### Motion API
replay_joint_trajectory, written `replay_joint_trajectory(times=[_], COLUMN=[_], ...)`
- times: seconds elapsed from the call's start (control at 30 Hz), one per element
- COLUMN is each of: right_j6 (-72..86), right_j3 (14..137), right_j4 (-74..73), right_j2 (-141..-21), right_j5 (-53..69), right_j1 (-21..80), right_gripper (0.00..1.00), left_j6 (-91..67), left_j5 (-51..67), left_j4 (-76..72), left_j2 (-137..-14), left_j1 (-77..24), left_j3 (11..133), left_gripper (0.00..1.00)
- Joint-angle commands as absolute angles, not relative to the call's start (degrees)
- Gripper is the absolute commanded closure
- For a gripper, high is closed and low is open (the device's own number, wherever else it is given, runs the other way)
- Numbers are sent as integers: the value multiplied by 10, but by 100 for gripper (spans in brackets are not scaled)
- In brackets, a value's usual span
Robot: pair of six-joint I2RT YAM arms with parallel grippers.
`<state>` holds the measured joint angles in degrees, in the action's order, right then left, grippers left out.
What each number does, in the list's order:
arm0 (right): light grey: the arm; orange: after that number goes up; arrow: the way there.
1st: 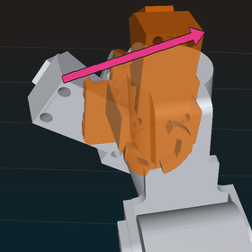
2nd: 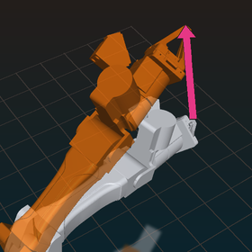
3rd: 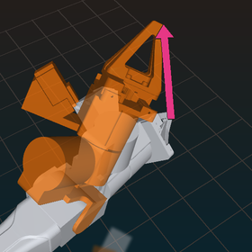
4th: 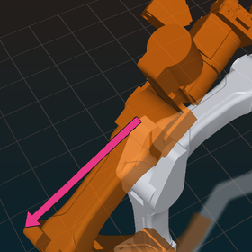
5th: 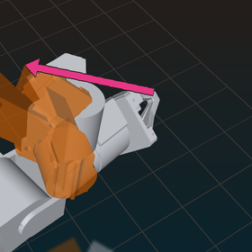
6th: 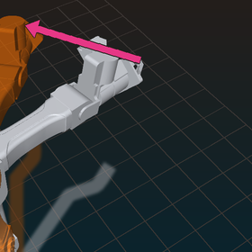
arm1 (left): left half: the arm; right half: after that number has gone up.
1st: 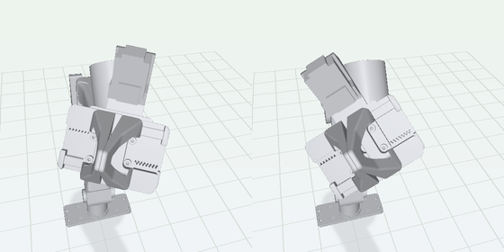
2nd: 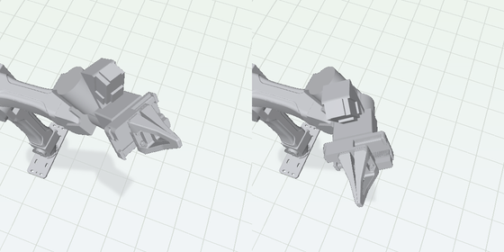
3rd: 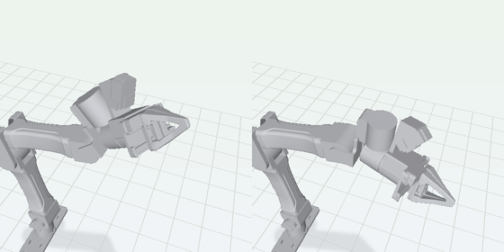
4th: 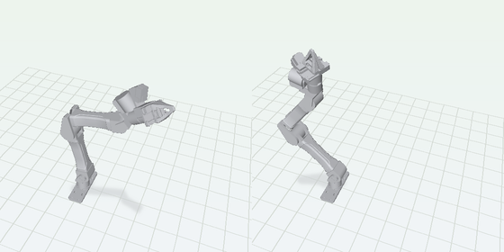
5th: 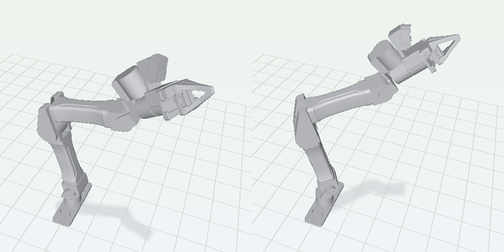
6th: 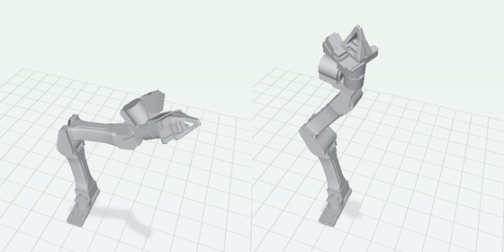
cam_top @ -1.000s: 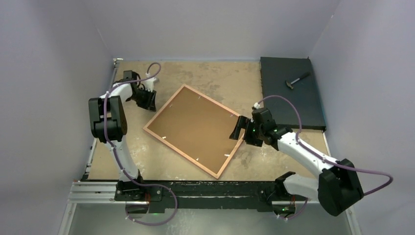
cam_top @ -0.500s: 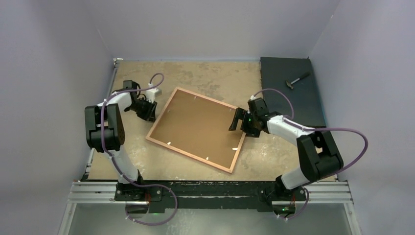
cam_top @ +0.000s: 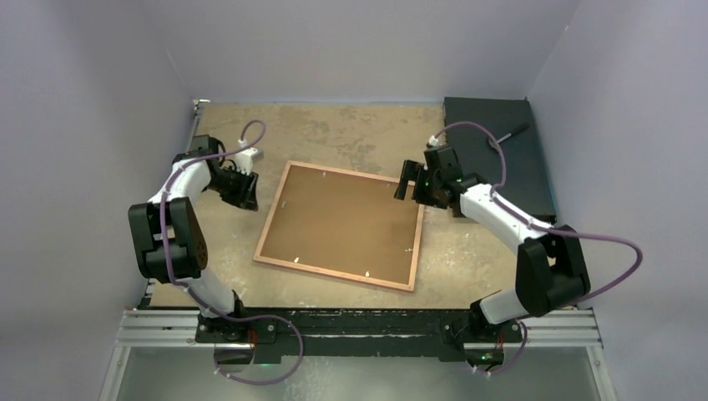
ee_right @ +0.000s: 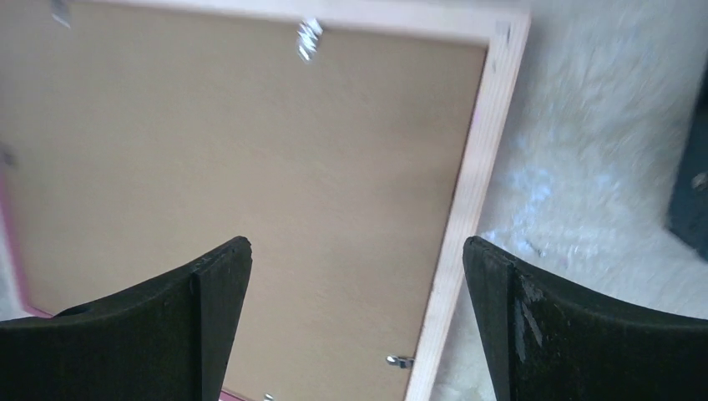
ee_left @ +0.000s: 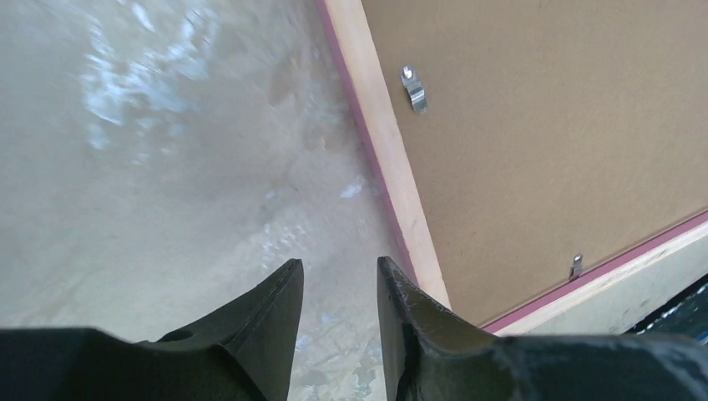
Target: Put the photo into the frame
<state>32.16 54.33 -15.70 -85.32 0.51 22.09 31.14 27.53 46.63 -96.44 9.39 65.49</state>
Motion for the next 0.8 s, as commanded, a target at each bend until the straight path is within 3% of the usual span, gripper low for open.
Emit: replay_joint_trajectory(times=[0.0, 0.1, 0.3, 0.53, 0.77], right_j6=[303, 332, 368, 402, 435], right_j3=[601, 587, 683, 812, 920], right_j4=[-148, -61, 36, 95, 118], right_j2=[-806, -815, -956, -1111, -1241], right_j5=[-41, 17, 84, 130, 143], right_j1=[226, 262, 375, 441, 482], right_gripper=[1, 2, 16, 31, 47], left_j6=[285, 279, 296, 306, 298], left_j5=[367, 414, 430, 415, 394], left_j4=[481, 475, 460, 440, 421], left_j2=[-947, -982, -1041, -1035, -1043], left_j1=[111, 109, 109, 110, 110], left_j3=[694, 686, 661, 631, 621], left_gripper=[62, 61, 72, 86, 90])
